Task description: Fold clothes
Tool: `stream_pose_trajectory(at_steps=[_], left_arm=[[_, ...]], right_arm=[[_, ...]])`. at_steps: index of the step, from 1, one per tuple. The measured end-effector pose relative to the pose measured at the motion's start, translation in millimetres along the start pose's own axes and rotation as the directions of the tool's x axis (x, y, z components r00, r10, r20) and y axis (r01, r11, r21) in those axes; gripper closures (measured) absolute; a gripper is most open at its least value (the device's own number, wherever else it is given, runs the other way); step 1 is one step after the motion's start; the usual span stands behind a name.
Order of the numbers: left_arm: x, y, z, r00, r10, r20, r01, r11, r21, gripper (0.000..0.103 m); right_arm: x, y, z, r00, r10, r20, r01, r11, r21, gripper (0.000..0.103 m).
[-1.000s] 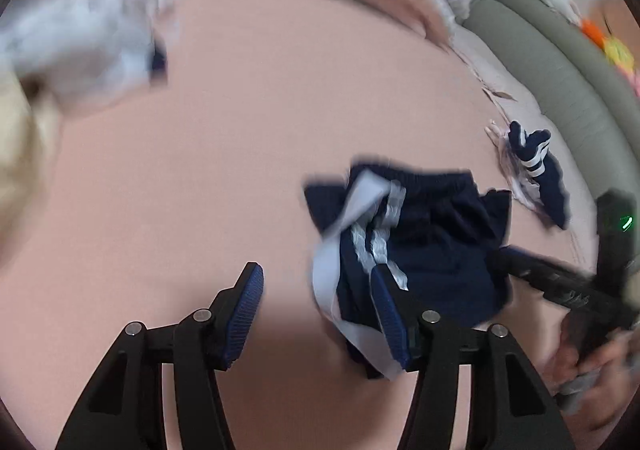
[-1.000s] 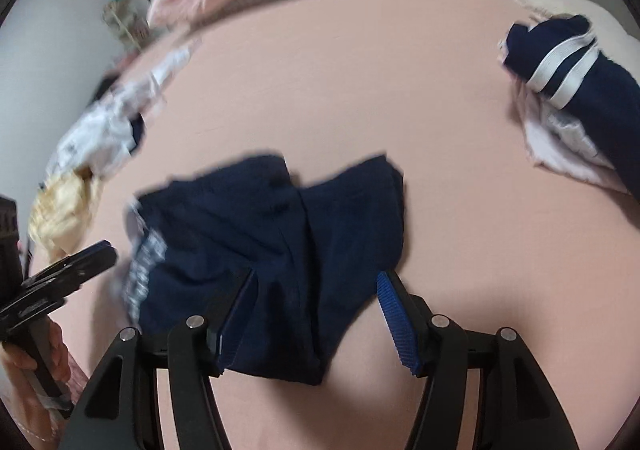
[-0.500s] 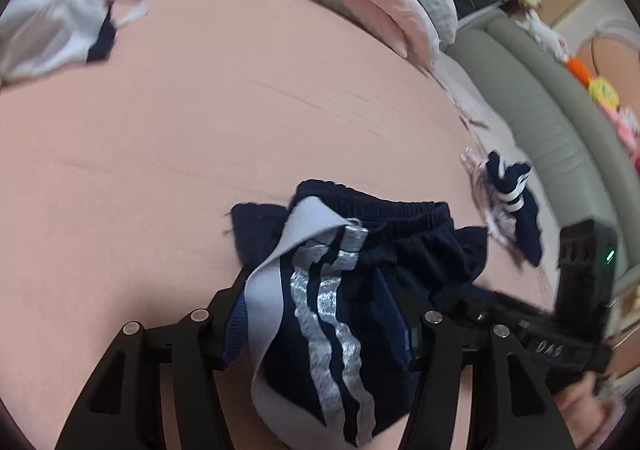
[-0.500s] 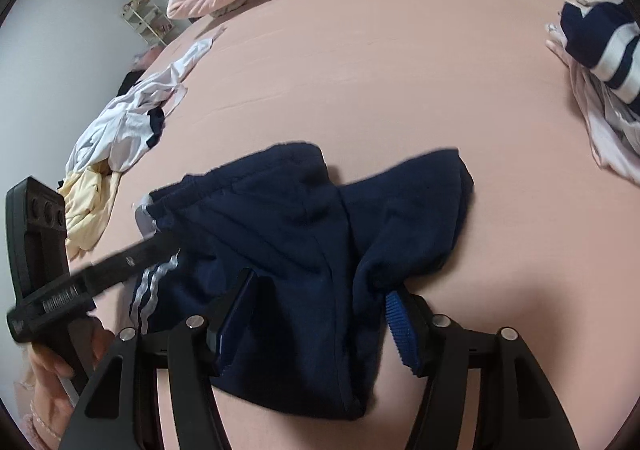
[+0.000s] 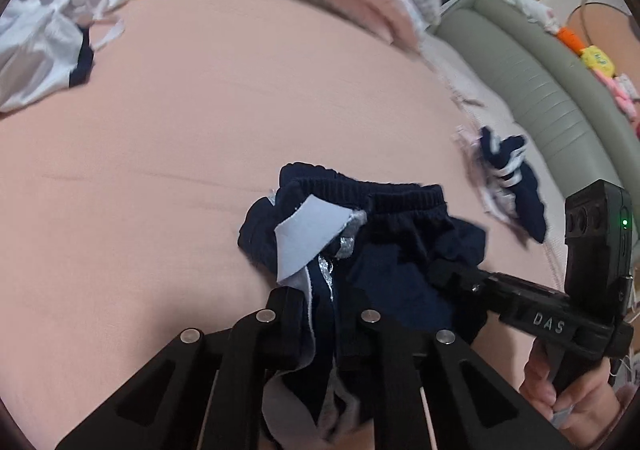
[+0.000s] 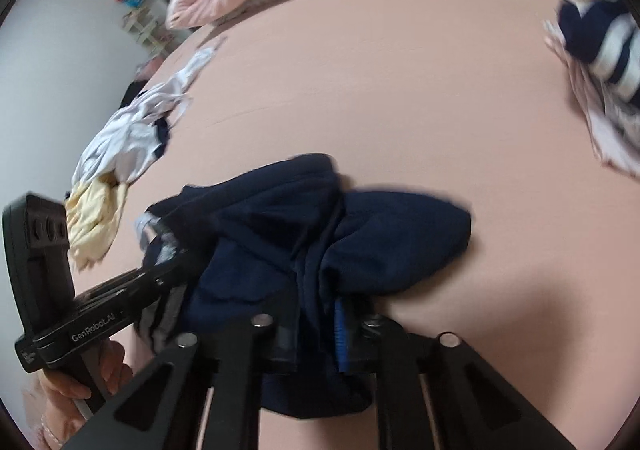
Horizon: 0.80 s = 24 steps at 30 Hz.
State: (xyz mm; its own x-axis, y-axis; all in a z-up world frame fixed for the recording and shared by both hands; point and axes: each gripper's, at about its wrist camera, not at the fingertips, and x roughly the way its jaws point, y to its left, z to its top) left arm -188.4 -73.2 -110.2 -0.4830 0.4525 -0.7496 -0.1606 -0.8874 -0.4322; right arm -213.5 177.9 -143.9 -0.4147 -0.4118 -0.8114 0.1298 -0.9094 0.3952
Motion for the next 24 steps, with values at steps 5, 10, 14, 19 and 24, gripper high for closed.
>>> stream_pose_trajectory(at_steps=[5, 10, 14, 19, 24], left_arm=[[-24, -37, -12, 1.000, -0.017, 0.005, 0.017, 0.998, 0.059, 0.095], [-37, -64, -24, 1.000, -0.031, -0.008, 0.031, 0.996, 0.087, 0.095], [-38, -81, -34, 0.998, -0.046, -0.031, 0.048, 0.995, 0.083, 0.095], [-27, -122, -35, 0.998, -0.032, -0.062, 0.041, 0.987, 0.157, 0.095], [-14, -152, -37, 0.996, -0.023, -0.087, 0.041, 0.976, 0.212, 0.095]], right_arm=[[-43, 16, -10, 0.998, 0.034, 0.060, -0.033, 0.999, -0.012, 0.093], [-75, 2, -39, 0.997, 0.024, 0.076, -0.028, 0.998, 0.055, 0.093], [-98, -11, -55, 0.996, 0.017, 0.090, -0.023, 0.998, 0.065, 0.093], [-120, -27, -68, 0.994, 0.017, 0.108, -0.026, 0.996, 0.088, 0.093], [-131, -52, -79, 0.994, 0.007, 0.105, -0.021, 0.990, 0.136, 0.093]])
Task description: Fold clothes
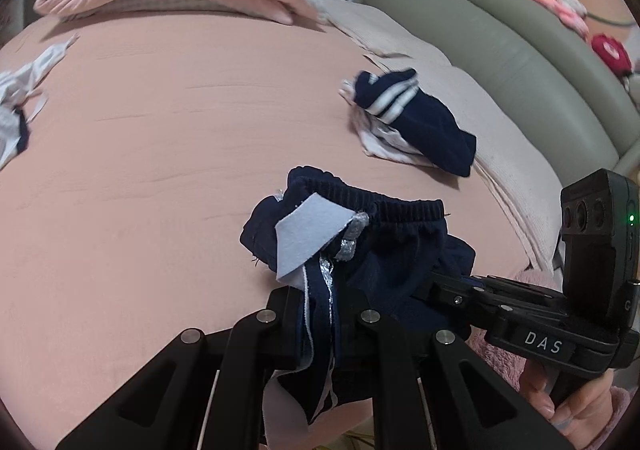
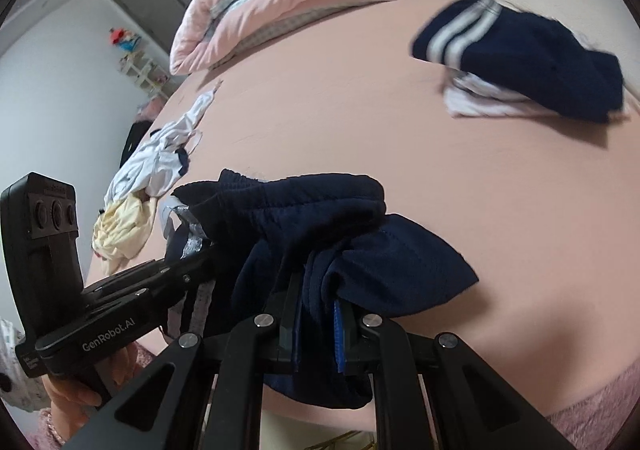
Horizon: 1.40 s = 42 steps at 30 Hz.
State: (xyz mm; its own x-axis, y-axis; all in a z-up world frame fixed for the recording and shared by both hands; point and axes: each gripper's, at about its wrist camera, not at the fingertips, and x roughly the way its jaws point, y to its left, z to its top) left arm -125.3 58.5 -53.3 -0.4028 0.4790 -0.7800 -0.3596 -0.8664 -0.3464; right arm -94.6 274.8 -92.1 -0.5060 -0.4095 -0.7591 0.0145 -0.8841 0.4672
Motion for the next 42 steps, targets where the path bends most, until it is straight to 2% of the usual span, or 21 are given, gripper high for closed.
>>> stream_pose_trajectory(at_steps=[7, 12, 15, 20, 28, 31, 37, 39, 40, 42], left_arm=[[20, -28, 13, 0.999, -0.010, -0.040, 0.012, 0.999, 0.043, 0.095], [30, -51, 39, 0.999, -0.042, -0.030, 0.044, 0.996, 0.080, 0.095], [38, -71, 62, 0.998, -0.065, -0.016, 0.066, 0.991, 0.120, 0.095], [55, -112, 113, 0.995, -0.102, 0.016, 0.097, 0.971, 0.217, 0.095], [90, -151, 196, 0.990, -0.134, 0.037, 0.116, 0.945, 0.304, 0.095], [109, -146, 213, 0.990, -0.135, 0.026, 0.122, 0.950, 0.288, 0.095], [160, -121, 229, 0.995, -0.103, -0.015, 0.103, 0.969, 0.226, 0.094], [180, -108, 234, 0.995, -0.100, -0.024, 0.102, 0.977, 0.185, 0.093], [192, -101, 234, 0.993, -0.110, -0.053, 0.117, 0.980, 0.158, 0.092], [210, -90, 234, 0.986, -0.136, -0.101, 0.148, 0.982, 0.116, 0.087]], right_arm=[[-18, -32, 9, 1.000, 0.012, 0.028, -0.014, 0.997, 0.080, 0.093], [-37, -48, 27, 0.999, -0.013, 0.049, 0.009, 0.996, 0.084, 0.093], [-50, -58, 40, 0.997, -0.032, 0.065, 0.027, 0.997, 0.077, 0.093], [-73, -82, 81, 0.991, -0.070, 0.113, 0.062, 0.996, 0.068, 0.093], [-105, -134, 146, 0.967, -0.114, 0.227, 0.086, 0.987, 0.133, 0.093], [-105, -146, 163, 0.963, -0.117, 0.243, 0.085, 0.987, 0.139, 0.093], [-79, -171, 187, 0.957, -0.179, 0.229, 0.157, 0.981, 0.114, 0.093], [-59, -186, 187, 0.960, -0.203, 0.195, 0.184, 0.977, 0.110, 0.092], [-48, -194, 187, 0.961, -0.214, 0.176, 0.197, 0.974, 0.109, 0.092], [-28, -214, 181, 0.974, -0.201, 0.105, 0.184, 0.971, 0.150, 0.086]])
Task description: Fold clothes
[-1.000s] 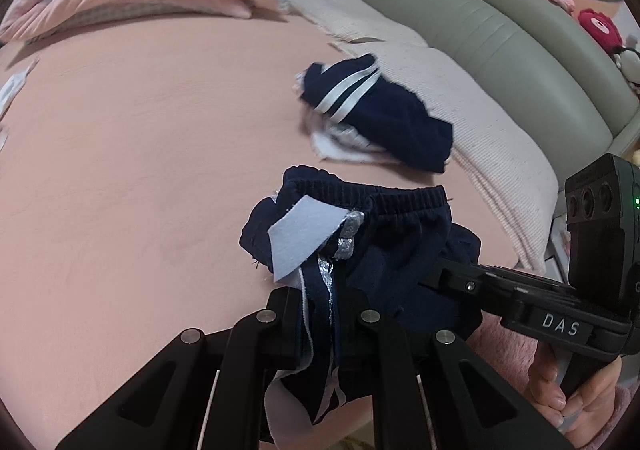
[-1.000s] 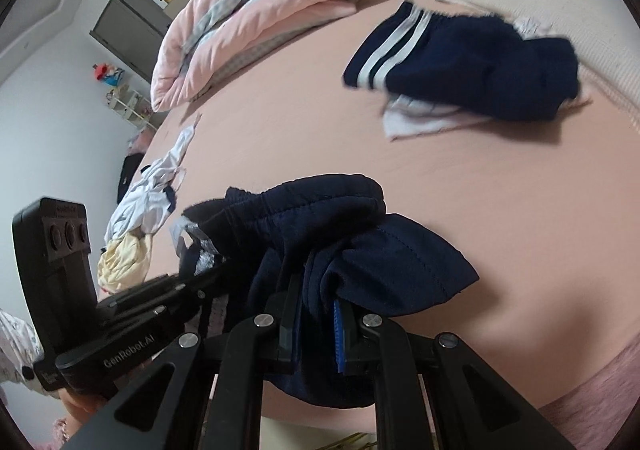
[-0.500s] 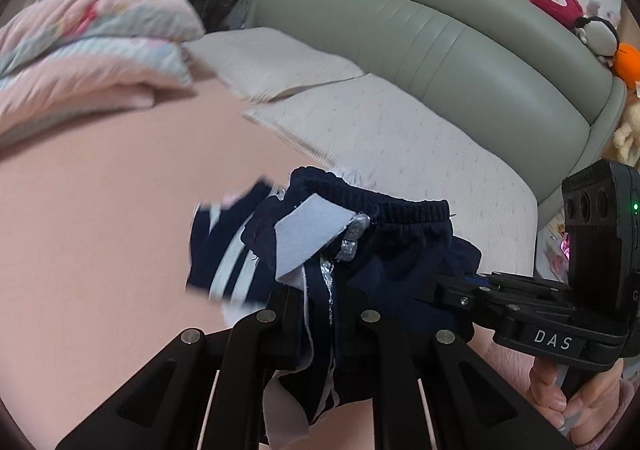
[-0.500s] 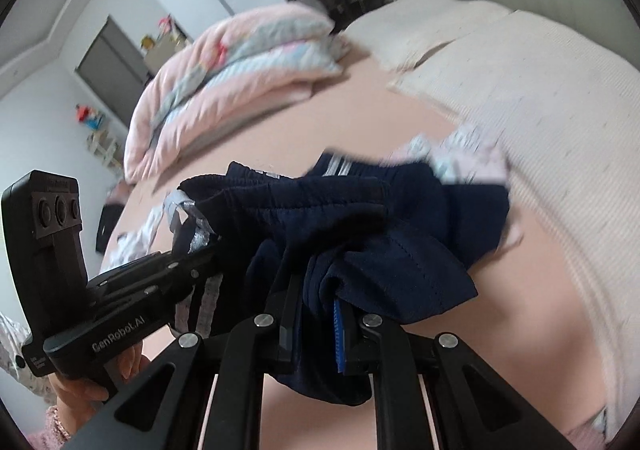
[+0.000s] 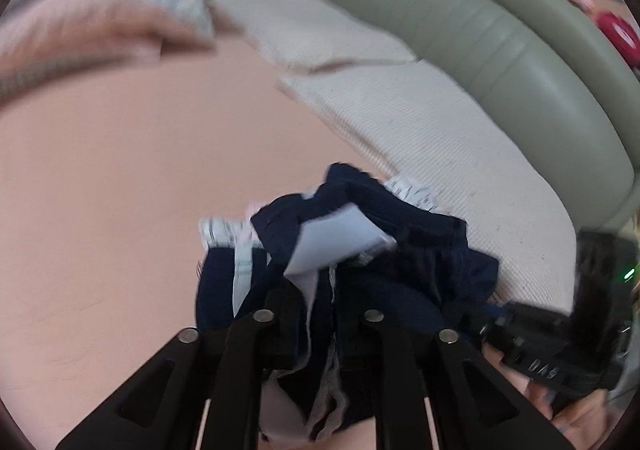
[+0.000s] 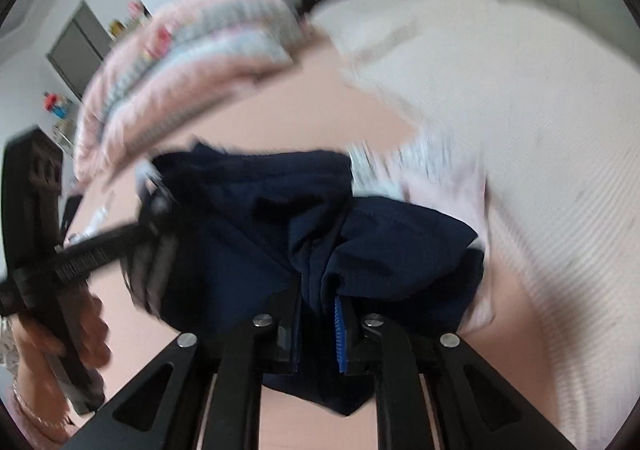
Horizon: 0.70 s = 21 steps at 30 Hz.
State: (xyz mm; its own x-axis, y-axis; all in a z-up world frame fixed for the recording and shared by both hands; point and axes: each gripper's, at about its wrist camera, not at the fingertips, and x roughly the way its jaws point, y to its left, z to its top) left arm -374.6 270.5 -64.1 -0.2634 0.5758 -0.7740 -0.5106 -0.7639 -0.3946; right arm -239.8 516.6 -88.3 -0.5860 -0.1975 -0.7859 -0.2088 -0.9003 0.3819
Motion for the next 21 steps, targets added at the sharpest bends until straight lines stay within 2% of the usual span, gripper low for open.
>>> stream_pose_trajectory(at_steps=[1, 4, 5, 7, 8, 11, 13, 15, 16, 18, 20, 21], left_arm=[[0, 2, -1, 1.000, -0.009, 0.005, 0.009, 1.000, 0.004, 0.087], [-19, -1, -3, 0.999, 0.009, 0.048, -0.011, 0.999, 0.034, 0.078], [-27, -1, -3, 0.996, 0.039, 0.080, -0.042, 0.998, 0.043, 0.075], [-51, -5, -7, 0.976, 0.128, 0.173, -0.139, 0.989, 0.053, 0.070], [-60, -9, -10, 0.969, 0.132, 0.207, -0.150, 0.986, 0.074, 0.069], [-85, -24, -18, 0.945, 0.126, 0.302, -0.174, 0.975, 0.140, 0.070], [-79, -35, -18, 0.967, 0.044, 0.252, -0.098, 0.974, 0.205, 0.070], [-63, -42, -18, 0.977, 0.037, 0.209, -0.087, 0.969, 0.232, 0.070], [-52, -41, -17, 0.981, 0.056, 0.186, -0.100, 0.966, 0.237, 0.070], [-29, -40, -15, 0.985, 0.098, 0.141, -0.130, 0.961, 0.246, 0.070], [-11, -32, -18, 0.982, 0.148, 0.120, -0.173, 0.954, 0.245, 0.070], [-2, -28, -19, 0.979, 0.173, 0.110, -0.195, 0.950, 0.245, 0.070]], right_arm=[[9, -9, -3, 0.999, 0.013, -0.033, -0.012, 0.999, 0.034, 0.085], [1, -29, -12, 0.995, 0.100, 0.008, -0.100, 0.985, 0.139, 0.084], [-8, -32, -13, 0.995, 0.091, 0.032, -0.095, 0.985, 0.145, 0.082], [-23, -32, -11, 0.997, 0.042, 0.070, -0.051, 0.990, 0.130, 0.077], [-31, -31, -7, 0.996, 0.009, 0.087, -0.020, 0.993, 0.119, 0.073], [-55, -23, 6, 0.983, -0.069, 0.169, 0.055, 0.994, 0.090, 0.073], [-55, -10, 11, 0.981, 0.007, 0.195, -0.018, 0.998, 0.054, 0.073], [-44, 4, 13, 0.983, 0.075, 0.166, -0.077, 0.997, 0.009, 0.073], [-35, 10, 12, 0.986, 0.090, 0.139, -0.089, 0.996, -0.013, 0.073], [-14, 23, 6, 0.993, 0.070, 0.095, -0.065, 0.996, -0.059, 0.073], [3, 20, 0, 0.996, 0.019, 0.087, -0.013, 0.998, -0.068, 0.073], [8, 17, -1, 0.995, 0.022, 0.094, -0.015, 0.997, -0.071, 0.075]])
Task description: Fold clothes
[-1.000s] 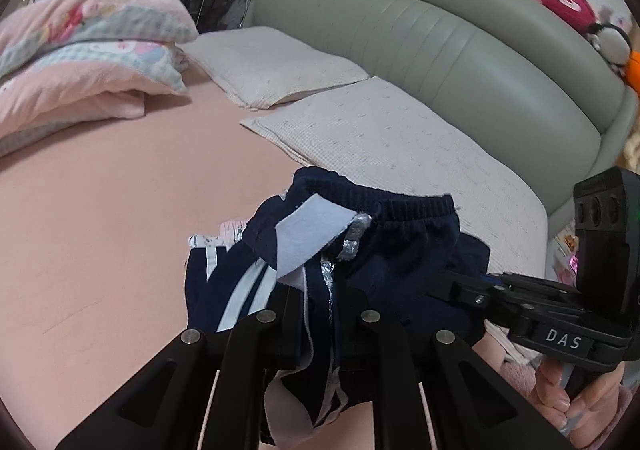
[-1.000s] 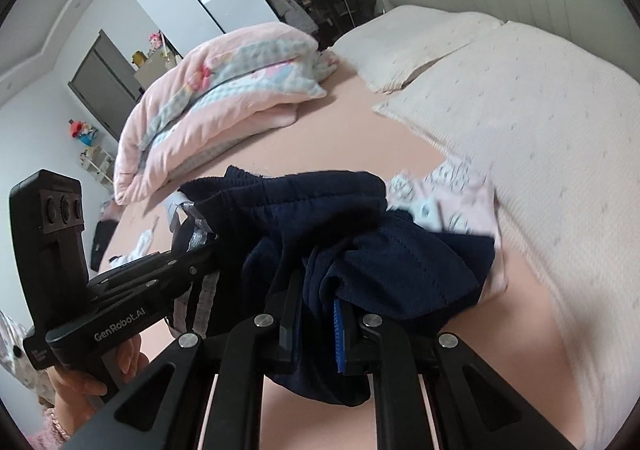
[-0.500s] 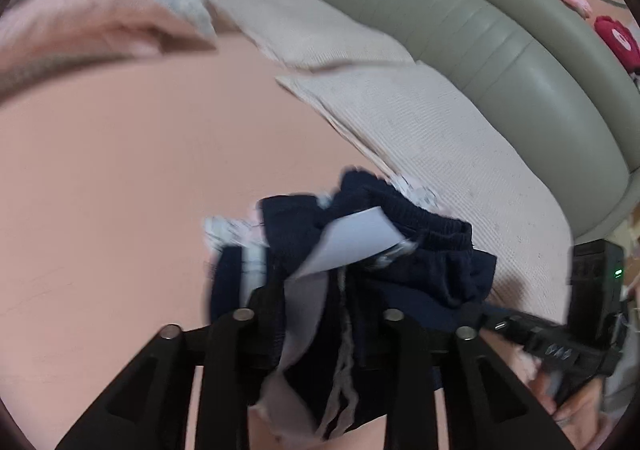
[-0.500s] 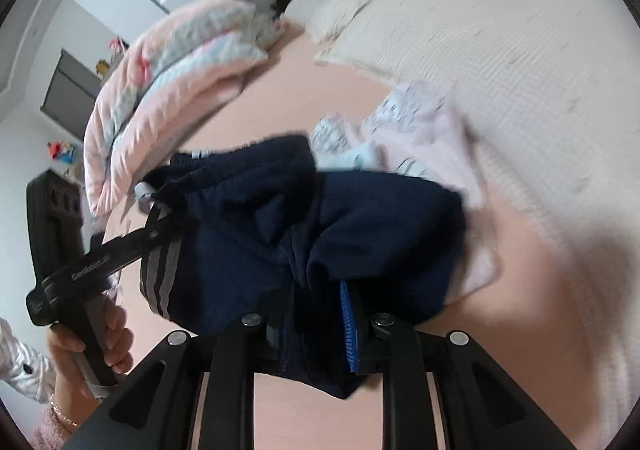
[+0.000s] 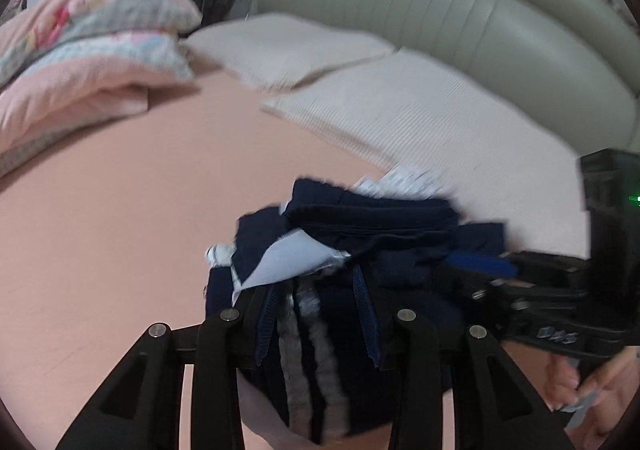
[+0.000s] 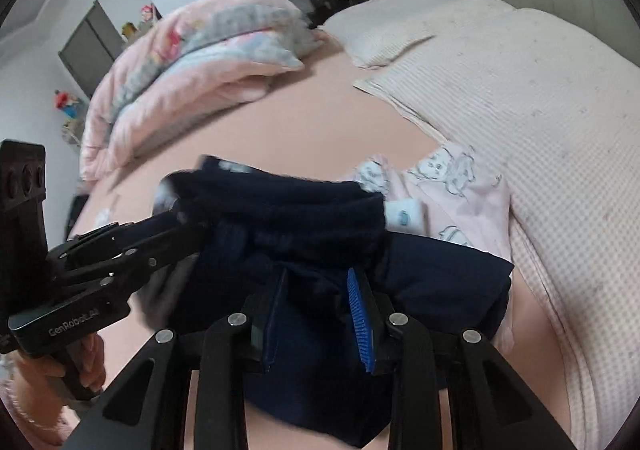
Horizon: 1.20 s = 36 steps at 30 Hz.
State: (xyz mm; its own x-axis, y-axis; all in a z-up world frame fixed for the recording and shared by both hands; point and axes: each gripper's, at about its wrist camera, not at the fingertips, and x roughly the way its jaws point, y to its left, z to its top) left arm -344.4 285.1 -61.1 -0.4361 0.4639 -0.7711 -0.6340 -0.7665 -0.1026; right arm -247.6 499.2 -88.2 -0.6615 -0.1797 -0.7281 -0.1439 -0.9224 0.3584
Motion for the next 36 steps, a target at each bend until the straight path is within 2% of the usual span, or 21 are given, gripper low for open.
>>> stream_pose_trajectory(at_steps=[1, 4, 6, 9, 10, 14, 16, 18, 19, 20, 21, 22, 23, 26, 28, 30, 32, 36], left_arm=[[5, 4, 0, 1.000, 0.006, 0.000, -0.006, 1.000, -0.007, 0.070], [6, 13, 7, 1.000, -0.009, -0.002, 0.009, 0.997, -0.073, 0.070], [14, 13, 7, 1.000, -0.008, -0.018, 0.007, 0.995, -0.097, 0.069], [8, 7, 3, 0.999, 0.030, -0.022, -0.032, 0.996, -0.079, 0.068], [-2, 1, 3, 0.999, 0.046, -0.010, -0.047, 0.997, -0.067, 0.068], [-45, -26, -10, 0.984, 0.099, 0.147, -0.105, 0.994, 0.035, 0.068], [-37, -31, -16, 0.986, 0.117, 0.118, -0.125, 0.990, 0.062, 0.068], [-19, -16, -21, 0.992, 0.109, 0.063, -0.111, 0.994, 0.018, 0.068], [-9, -9, -23, 0.994, 0.103, 0.035, -0.103, 0.995, -0.006, 0.066], [0, -1, -25, 0.995, 0.097, 0.008, -0.096, 0.995, -0.031, 0.055], [5, 12, -24, 0.998, 0.066, 0.002, -0.066, 0.993, -0.096, 0.037], [10, 29, -25, 1.000, 0.023, -0.016, -0.025, 0.981, -0.191, 0.028], [11, 37, -26, 1.000, -0.010, -0.020, 0.005, 0.971, -0.238, 0.022], [10, 59, -30, 0.995, -0.102, -0.021, 0.088, 0.929, -0.360, 0.022], [-7, 44, -29, 0.999, -0.038, 0.023, 0.043, 0.965, -0.259, 0.022], [-25, 28, -28, 0.997, 0.011, 0.075, 0.001, 0.987, -0.161, 0.022], [-43, 19, -29, 0.994, 0.025, 0.109, -0.011, 0.992, -0.127, 0.022], [-63, 23, -23, 0.993, 0.018, 0.118, 0.000, 0.988, -0.152, 0.022]], right_arm=[[5, -7, 0, 1.000, 0.010, 0.004, -0.010, 1.000, 0.013, 0.078], [9, -22, 7, 0.998, 0.055, 0.030, -0.057, 0.995, 0.078, 0.079], [15, -19, 9, 0.998, 0.030, 0.058, -0.034, 0.998, 0.061, 0.079], [18, -12, 5, 0.998, -0.012, 0.063, 0.010, 0.999, 0.036, 0.079], [11, -6, 4, 0.997, -0.036, 0.074, 0.035, 0.999, 0.017, 0.079], [-18, 19, 0, 0.982, -0.092, 0.165, 0.108, 0.990, -0.089, 0.075], [-20, 30, -5, 0.988, -0.059, 0.140, 0.079, 0.987, -0.140, 0.075], [-15, 36, -9, 0.992, -0.061, 0.107, 0.079, 0.981, -0.179, 0.075], [-8, 33, -10, 0.993, -0.082, 0.086, 0.096, 0.979, -0.180, 0.075], [1, 26, -9, 0.995, -0.085, 0.060, 0.093, 0.984, -0.154, 0.075], [9, 19, -8, 0.996, -0.084, 0.036, 0.088, 0.988, -0.128, 0.075], [10, 15, -7, 0.997, -0.065, 0.029, 0.067, 0.992, -0.103, 0.075], [12, 11, -5, 0.999, -0.045, 0.023, 0.046, 0.996, -0.078, 0.075], [17, 0, 0, 1.000, 0.012, 0.008, -0.012, 1.000, -0.007, 0.075], [13, 4, -1, 1.000, -0.004, 0.019, 0.004, 0.999, -0.033, 0.075], [-1, 4, -4, 0.999, -0.020, 0.041, 0.020, 1.000, -0.016, 0.075], [-15, 4, -8, 0.997, -0.036, 0.071, 0.035, 0.999, 0.005, 0.073], [-29, 8, -14, 0.999, -0.011, 0.046, 0.007, 0.996, 0.084, 0.054]])
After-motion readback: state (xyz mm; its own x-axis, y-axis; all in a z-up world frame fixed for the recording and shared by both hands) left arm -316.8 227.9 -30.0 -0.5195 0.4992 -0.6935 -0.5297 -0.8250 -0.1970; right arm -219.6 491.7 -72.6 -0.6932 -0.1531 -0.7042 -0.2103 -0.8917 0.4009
